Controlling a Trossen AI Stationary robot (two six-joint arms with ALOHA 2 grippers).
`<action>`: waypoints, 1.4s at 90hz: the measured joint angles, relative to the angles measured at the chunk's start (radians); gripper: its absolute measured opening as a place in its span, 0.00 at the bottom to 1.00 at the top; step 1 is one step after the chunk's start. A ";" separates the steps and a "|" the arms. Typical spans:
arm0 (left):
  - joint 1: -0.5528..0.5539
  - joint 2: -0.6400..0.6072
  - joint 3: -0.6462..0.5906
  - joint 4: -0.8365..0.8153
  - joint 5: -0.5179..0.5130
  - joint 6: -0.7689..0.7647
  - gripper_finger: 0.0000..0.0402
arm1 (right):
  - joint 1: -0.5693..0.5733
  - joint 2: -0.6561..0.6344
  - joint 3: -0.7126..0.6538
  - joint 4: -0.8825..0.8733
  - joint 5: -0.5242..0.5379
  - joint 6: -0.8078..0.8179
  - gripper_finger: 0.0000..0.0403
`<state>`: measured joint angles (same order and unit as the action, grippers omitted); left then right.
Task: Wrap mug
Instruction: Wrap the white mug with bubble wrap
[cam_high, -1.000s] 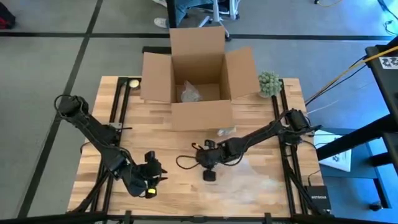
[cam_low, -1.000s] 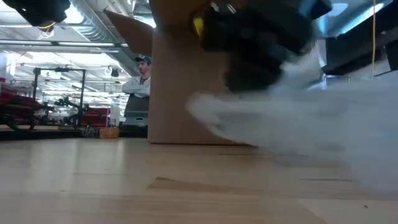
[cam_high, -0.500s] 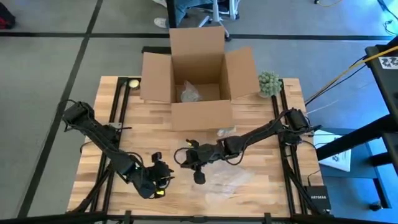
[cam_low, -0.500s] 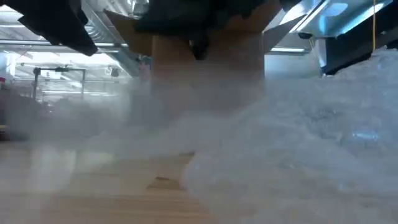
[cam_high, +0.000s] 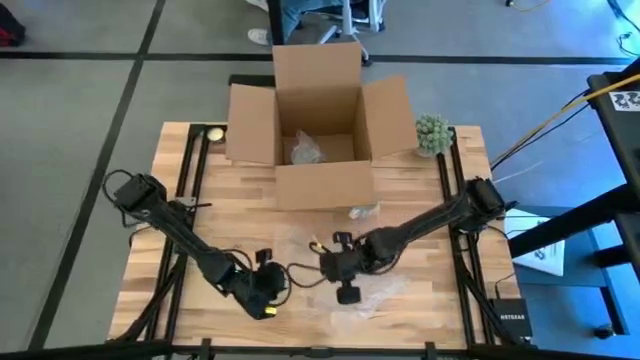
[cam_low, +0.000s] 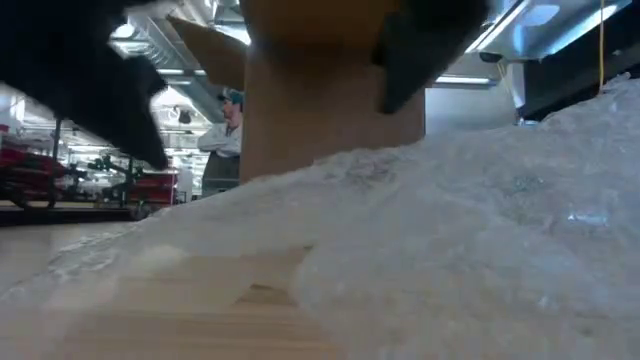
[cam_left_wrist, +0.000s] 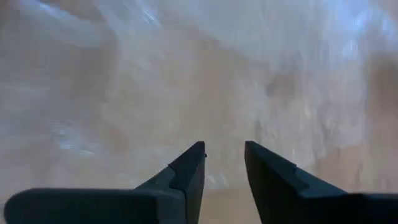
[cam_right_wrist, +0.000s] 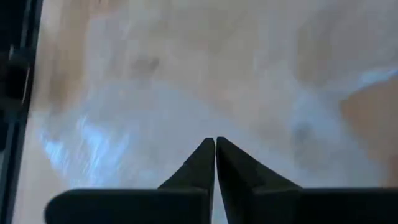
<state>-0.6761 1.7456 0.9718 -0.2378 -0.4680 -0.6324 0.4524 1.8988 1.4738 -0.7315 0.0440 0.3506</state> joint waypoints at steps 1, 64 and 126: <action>0.001 0.003 0.000 0.004 0.004 0.004 0.24 | 0.005 0.000 0.000 -0.002 0.000 0.002 0.00; 0.101 0.071 0.002 -0.052 0.132 0.302 0.38 | 0.065 0.001 -0.042 0.025 0.164 0.038 0.00; 0.082 0.088 0.023 -0.079 0.214 0.230 0.01 | 0.078 0.002 -0.041 0.010 0.094 0.049 0.00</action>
<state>-0.5941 1.8333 0.9944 -0.3170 -0.2539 -0.4021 0.5306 1.9003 1.4324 -0.7218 0.1382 0.4000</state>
